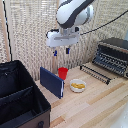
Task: Gently stretch your hand towards the oven tray's handle, obtaining a firm grip, and draw it cautiously out of the oven. Transition your grip to the hot dog bowl, gingerly seizing the edge, and elevate it from the surface. Hover the bowl over the tray, delicately lower it, and temper your grip, establishing the bowl's equilibrium.
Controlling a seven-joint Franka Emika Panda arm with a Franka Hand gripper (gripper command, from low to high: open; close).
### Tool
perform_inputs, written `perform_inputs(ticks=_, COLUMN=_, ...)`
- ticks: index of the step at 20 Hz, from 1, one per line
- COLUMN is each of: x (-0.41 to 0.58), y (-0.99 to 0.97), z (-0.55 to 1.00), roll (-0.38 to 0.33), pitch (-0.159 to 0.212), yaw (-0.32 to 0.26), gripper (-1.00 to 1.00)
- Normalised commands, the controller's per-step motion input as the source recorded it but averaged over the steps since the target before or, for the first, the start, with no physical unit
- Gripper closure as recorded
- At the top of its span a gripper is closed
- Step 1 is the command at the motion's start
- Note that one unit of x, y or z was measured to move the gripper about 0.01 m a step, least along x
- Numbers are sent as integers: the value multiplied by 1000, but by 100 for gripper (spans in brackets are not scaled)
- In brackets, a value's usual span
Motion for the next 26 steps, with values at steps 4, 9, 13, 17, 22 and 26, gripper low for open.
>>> perform_inputs(ticks=4, x=-1, y=-4, z=0, roll=-285, pitch=30, yaw=90, gripper=-100)
perform_inputs(ticks=9, x=-35, y=-94, z=0, roll=-375, pitch=0, yaw=99, gripper=-100)
perform_inputs(ticks=13, x=-1, y=-109, z=0, roll=-375, pitch=-12, yaw=100, gripper=-100)
perform_inputs(ticks=17, x=0, y=-194, z=0, roll=-362, pitch=-56, yaw=115, gripper=-100)
perform_inputs(ticks=22, x=0, y=-228, z=0, roll=-317, pitch=-106, yaw=129, gripper=-100)
perform_inputs(ticks=26, x=6, y=-223, z=0, roll=-314, pitch=-98, yaw=127, gripper=-100)
